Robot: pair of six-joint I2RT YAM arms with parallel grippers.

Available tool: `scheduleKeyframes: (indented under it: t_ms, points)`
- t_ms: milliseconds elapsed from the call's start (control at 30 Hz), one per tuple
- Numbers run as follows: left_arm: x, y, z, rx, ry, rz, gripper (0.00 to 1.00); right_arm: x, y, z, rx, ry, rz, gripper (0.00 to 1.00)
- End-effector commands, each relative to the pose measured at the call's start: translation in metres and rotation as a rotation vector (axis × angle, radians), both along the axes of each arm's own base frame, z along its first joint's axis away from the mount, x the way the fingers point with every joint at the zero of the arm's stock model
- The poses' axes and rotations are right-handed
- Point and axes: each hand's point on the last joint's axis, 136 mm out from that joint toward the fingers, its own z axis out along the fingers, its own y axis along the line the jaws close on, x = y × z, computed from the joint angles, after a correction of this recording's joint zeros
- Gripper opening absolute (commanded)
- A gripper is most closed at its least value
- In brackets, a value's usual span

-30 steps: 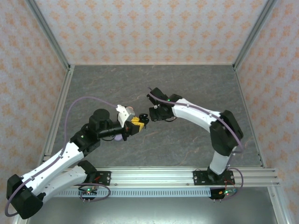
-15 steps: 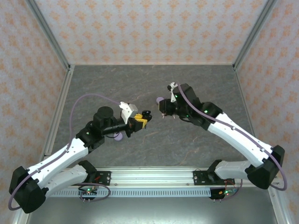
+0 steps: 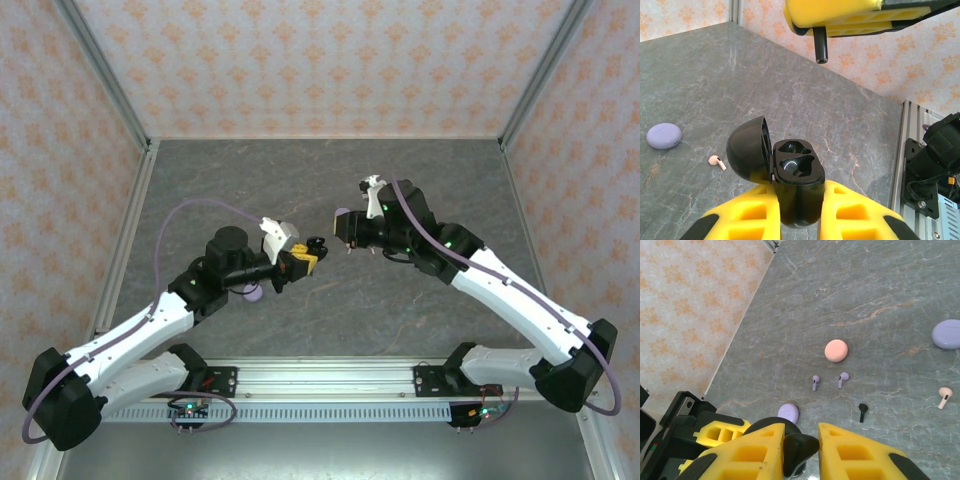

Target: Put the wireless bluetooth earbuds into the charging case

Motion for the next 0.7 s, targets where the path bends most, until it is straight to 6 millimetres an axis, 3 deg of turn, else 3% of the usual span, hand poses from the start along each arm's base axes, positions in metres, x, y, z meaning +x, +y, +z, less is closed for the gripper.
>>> scheduleKeyframes:
  t_ms: [0, 667]
  points:
    - [0.006, -0.005, 0.027, -0.042, -0.077, 0.009, 0.00, 0.001, 0.014, -0.005, 0.022, 0.014, 0.017, 0.22]
    - [0.012, -0.005, 0.026, -0.034, -0.055, 0.034, 0.00, -0.002, 0.029, -0.038, -0.048, 0.059, 0.029, 0.21]
